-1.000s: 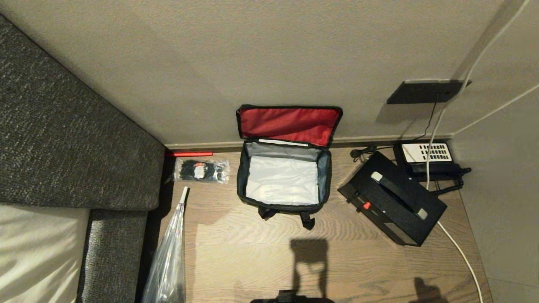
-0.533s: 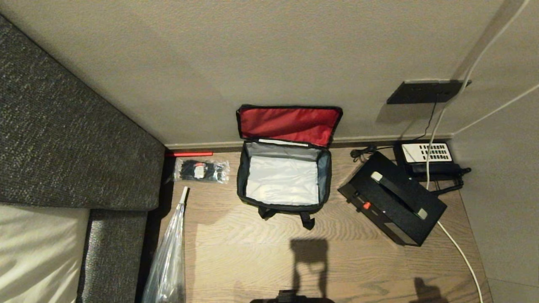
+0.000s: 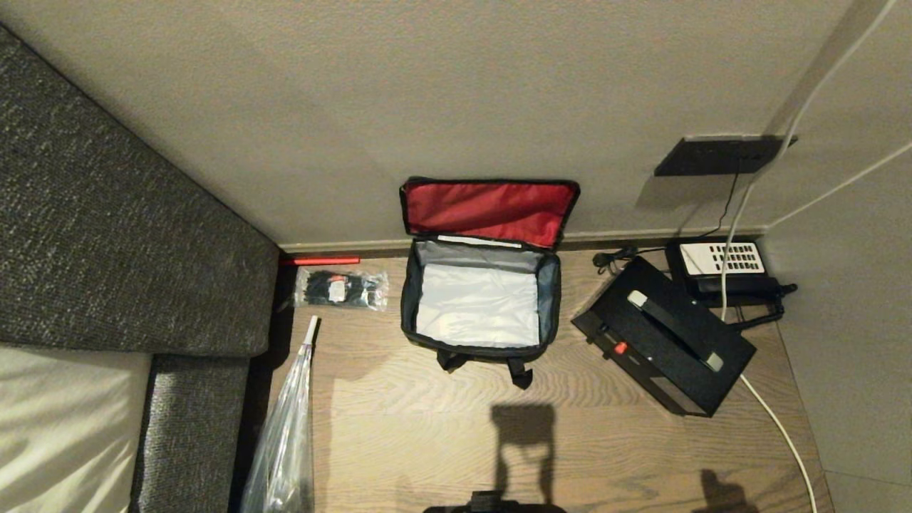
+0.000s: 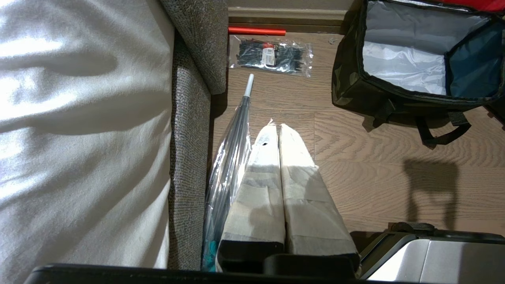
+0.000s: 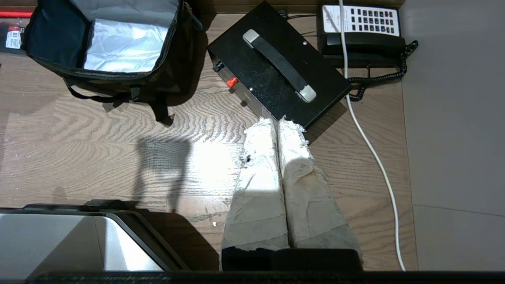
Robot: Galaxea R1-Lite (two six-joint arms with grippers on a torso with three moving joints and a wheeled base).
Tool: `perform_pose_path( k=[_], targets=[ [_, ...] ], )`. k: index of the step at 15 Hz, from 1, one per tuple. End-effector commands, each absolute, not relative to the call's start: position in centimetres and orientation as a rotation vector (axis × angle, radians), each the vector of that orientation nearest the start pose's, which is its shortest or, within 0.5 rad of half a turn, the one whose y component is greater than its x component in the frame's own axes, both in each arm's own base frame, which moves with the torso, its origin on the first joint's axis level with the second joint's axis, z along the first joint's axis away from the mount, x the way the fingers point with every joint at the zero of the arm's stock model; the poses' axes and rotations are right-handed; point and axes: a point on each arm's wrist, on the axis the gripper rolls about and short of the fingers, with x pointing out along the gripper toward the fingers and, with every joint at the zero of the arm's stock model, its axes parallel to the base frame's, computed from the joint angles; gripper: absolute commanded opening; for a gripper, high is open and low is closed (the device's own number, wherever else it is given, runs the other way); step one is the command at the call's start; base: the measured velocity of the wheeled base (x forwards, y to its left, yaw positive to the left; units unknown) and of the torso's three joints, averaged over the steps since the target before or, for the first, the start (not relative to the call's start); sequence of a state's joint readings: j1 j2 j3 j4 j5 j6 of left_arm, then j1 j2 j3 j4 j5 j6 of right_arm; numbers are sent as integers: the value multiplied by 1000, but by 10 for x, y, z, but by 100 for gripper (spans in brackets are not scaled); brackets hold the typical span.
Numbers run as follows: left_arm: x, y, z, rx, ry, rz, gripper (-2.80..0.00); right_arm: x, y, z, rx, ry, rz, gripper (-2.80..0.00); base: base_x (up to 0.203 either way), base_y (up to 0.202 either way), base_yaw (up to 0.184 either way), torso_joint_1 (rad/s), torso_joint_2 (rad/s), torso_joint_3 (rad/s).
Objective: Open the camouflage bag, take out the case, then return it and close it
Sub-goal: Grip the handle again
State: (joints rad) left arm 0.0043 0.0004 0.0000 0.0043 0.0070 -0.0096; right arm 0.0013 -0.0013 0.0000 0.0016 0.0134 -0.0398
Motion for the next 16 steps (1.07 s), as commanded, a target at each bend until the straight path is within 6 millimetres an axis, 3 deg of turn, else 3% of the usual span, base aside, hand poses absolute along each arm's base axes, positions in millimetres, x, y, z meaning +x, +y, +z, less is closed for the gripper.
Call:
perform_pose_path(
  k=[1,16],
  targets=[
    [-23,0,74,-9,6,12,-280,-23,0,75,-40,-5,15,-280,0,0,0,0,0,0],
    [-23,0,74,-11,7,12,-280,-23,0,75,-40,-3,15,-280,0,0,0,0,0,0]
  ],
)
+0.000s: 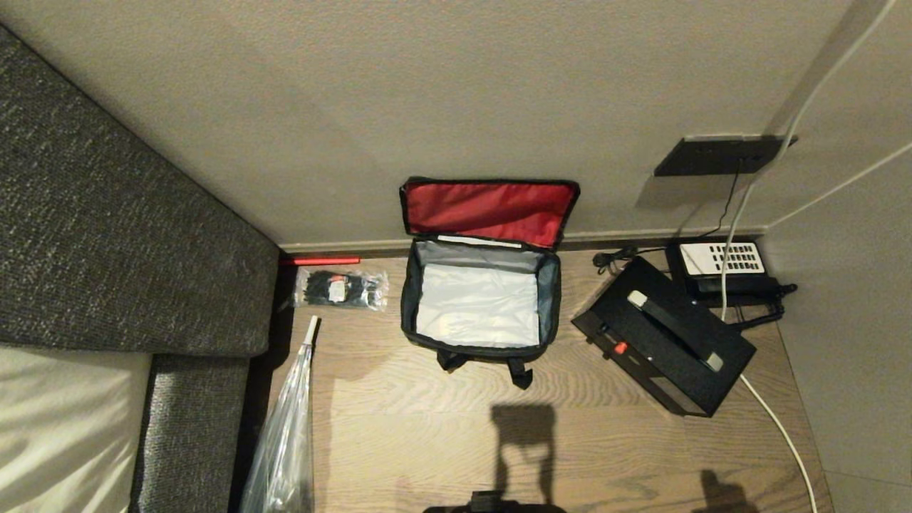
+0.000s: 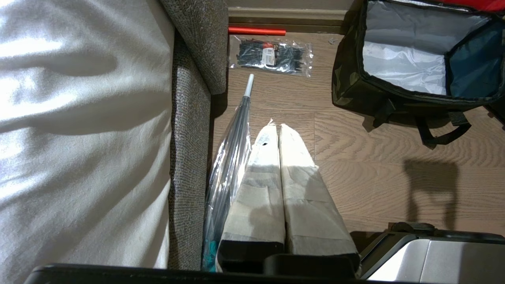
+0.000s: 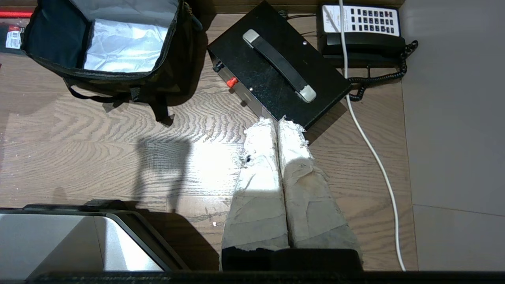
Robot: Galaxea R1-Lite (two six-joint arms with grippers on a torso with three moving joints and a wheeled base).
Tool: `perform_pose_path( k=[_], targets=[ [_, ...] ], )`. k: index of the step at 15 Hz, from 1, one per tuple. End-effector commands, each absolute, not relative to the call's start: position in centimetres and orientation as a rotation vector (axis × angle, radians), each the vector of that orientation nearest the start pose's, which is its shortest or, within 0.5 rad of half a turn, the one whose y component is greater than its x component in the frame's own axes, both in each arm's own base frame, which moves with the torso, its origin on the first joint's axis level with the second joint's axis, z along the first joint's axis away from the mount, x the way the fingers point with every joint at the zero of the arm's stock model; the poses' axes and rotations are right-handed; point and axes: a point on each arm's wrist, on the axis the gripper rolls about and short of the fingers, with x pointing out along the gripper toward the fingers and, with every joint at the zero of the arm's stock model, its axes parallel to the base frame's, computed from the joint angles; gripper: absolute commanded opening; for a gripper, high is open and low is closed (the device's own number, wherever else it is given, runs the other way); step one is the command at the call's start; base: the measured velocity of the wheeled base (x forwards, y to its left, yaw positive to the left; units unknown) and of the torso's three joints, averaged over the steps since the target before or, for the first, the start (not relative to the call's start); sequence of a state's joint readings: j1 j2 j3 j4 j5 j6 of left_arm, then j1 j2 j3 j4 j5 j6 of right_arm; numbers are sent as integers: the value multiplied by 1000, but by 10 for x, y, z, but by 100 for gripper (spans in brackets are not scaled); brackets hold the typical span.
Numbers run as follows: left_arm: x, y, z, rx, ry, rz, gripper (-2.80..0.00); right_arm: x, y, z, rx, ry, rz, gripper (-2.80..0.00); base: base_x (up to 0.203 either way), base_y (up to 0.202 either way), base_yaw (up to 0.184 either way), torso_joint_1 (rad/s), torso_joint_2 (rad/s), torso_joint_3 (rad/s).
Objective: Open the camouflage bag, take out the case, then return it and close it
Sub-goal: Grip the handle again
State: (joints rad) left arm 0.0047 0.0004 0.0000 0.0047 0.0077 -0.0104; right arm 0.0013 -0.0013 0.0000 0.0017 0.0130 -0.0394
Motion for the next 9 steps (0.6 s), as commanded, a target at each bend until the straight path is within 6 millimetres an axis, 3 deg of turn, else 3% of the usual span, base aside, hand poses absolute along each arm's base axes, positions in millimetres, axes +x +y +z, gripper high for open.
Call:
perform_pose_path(
  k=[1,9],
  targets=[
    [-23,0,74,-11,7,12,-280,-23,0,75,-40,-5,15,-280,0,0,0,0,0,0],
    [-23,0,74,-11,6,12,-280,-23,0,75,-40,-3,15,-280,0,0,0,0,0,0]
  ],
)
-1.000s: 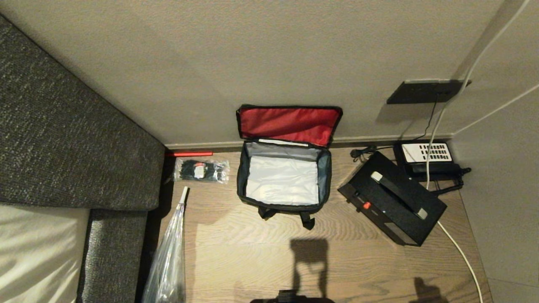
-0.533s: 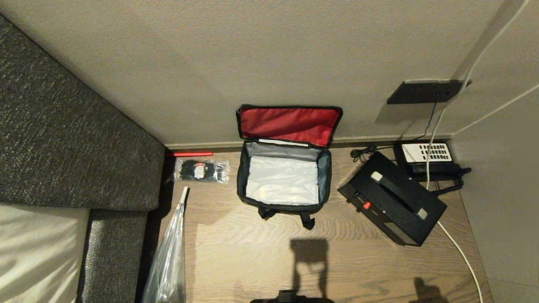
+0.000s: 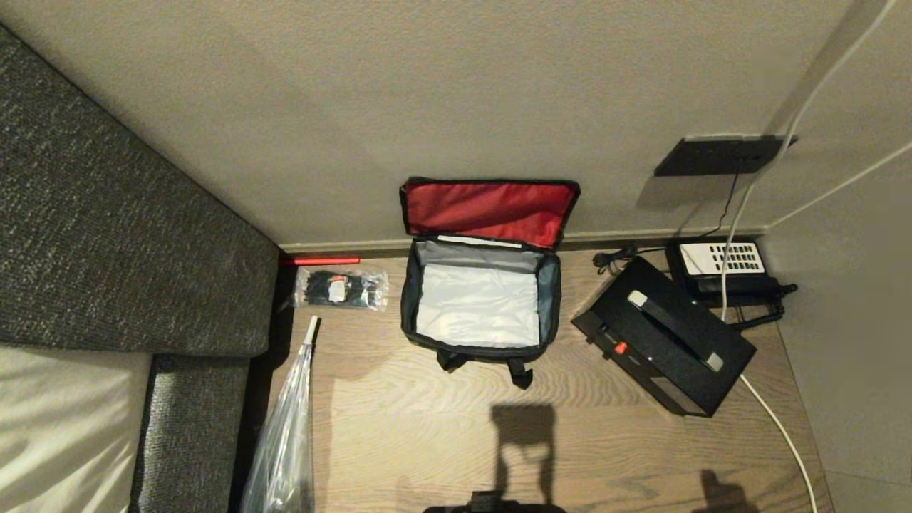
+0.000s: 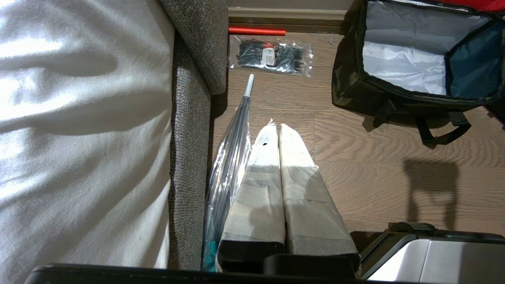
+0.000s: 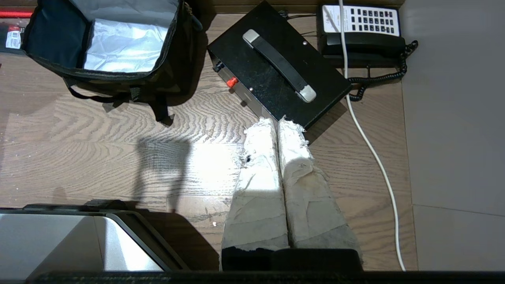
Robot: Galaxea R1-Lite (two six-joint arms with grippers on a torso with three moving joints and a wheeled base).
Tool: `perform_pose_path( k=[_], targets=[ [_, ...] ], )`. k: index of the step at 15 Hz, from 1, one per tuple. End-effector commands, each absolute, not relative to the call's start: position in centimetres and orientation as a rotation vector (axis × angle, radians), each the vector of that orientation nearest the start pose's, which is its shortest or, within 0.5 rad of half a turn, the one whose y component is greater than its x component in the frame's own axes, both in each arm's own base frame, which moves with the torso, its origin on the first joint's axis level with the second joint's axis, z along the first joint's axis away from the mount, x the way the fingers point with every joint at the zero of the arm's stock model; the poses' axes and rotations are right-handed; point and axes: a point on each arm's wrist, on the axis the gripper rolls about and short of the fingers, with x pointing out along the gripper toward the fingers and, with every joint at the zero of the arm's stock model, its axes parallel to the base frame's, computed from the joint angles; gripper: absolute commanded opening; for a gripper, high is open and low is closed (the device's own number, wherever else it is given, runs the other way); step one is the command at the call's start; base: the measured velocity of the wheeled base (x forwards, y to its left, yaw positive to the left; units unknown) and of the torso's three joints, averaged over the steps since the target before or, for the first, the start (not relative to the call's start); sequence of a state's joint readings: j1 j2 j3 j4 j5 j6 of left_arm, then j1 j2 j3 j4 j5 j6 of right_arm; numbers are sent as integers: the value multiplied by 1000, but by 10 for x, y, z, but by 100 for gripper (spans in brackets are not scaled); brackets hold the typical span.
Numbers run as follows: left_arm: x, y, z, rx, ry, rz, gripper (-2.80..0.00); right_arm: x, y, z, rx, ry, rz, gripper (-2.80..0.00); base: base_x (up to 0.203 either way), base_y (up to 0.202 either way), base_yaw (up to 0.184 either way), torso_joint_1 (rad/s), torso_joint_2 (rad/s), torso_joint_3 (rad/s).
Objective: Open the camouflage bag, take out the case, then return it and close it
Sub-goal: Grip the handle again
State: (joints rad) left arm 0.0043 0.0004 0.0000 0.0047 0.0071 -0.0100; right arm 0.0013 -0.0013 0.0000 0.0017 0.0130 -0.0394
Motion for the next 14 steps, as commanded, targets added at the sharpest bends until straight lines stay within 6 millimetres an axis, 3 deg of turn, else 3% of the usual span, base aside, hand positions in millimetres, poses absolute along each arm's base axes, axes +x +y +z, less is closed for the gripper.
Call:
perform_pose_path(
  k=[1,14],
  targets=[
    [-23,0,74,-11,6,12,-280,-23,0,75,-40,-5,15,-280,0,0,0,0,0,0],
    [-23,0,74,-10,6,12,-280,-23,0,75,-40,-3,15,-280,0,0,0,0,0,0]
  ],
)
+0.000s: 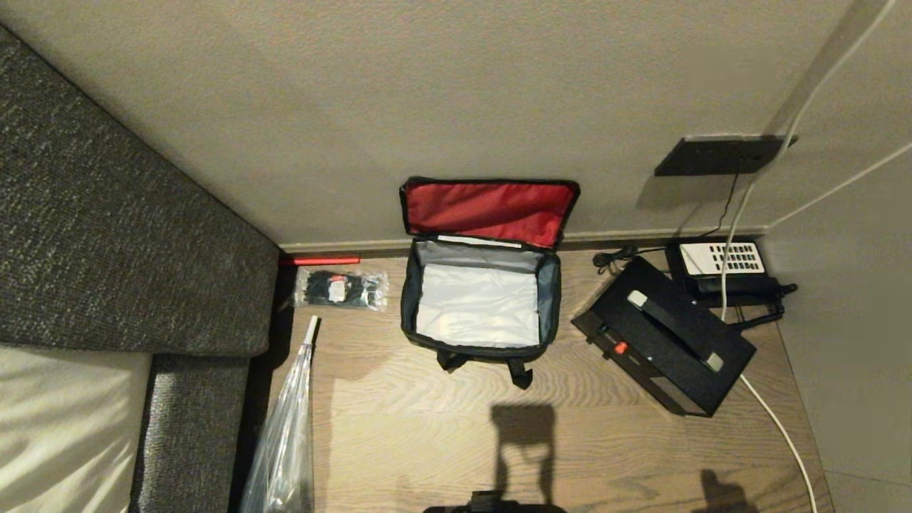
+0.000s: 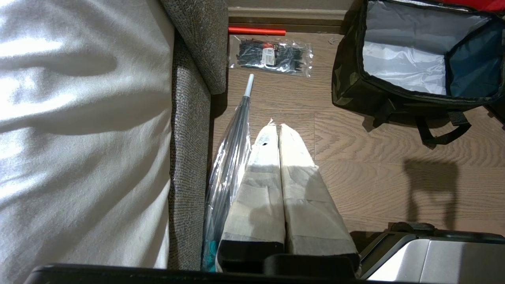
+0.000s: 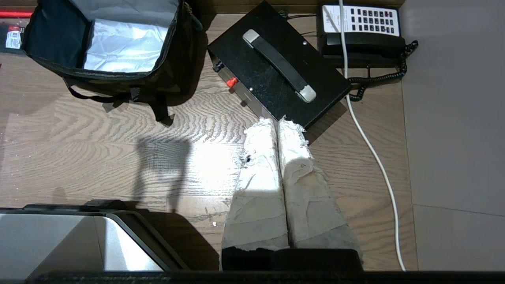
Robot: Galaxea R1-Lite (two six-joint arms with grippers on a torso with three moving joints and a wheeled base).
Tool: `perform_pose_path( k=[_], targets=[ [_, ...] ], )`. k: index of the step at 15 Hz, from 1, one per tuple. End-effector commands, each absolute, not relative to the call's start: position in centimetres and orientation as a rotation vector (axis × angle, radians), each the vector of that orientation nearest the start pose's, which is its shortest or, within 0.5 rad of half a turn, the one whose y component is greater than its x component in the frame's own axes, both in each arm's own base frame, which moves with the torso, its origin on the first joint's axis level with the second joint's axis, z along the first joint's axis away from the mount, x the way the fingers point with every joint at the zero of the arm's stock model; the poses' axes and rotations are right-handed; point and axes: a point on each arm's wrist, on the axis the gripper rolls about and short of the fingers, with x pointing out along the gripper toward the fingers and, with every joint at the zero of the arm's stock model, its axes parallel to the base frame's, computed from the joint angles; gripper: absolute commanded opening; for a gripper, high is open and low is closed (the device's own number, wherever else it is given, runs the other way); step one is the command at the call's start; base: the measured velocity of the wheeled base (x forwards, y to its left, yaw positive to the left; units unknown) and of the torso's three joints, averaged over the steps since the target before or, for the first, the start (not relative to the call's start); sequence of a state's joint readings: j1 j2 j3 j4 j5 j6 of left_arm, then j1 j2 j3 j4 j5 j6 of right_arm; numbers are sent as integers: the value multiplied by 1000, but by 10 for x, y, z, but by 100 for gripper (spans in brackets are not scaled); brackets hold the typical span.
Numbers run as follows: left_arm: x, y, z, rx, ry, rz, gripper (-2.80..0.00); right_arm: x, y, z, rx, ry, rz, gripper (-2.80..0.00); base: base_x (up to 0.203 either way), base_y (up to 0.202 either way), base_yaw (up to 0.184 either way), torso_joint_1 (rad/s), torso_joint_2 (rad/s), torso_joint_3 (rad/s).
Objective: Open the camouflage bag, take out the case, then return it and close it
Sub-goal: Grip the handle again
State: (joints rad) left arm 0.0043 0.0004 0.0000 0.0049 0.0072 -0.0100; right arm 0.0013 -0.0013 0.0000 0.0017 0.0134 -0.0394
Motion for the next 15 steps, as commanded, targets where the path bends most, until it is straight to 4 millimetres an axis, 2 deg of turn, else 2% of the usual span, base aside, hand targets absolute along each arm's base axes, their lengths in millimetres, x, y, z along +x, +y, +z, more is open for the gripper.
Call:
perform_pose_path(
  k=[1,15],
  targets=[
    [-23,0,74,-11,6,12,-280,-23,0,75,-40,-5,15,-280,0,0,0,0,0,0],
    [-23,0,74,-11,6,12,-280,-23,0,75,-40,-4,15,-280,0,0,0,0,0,0]
  ],
)
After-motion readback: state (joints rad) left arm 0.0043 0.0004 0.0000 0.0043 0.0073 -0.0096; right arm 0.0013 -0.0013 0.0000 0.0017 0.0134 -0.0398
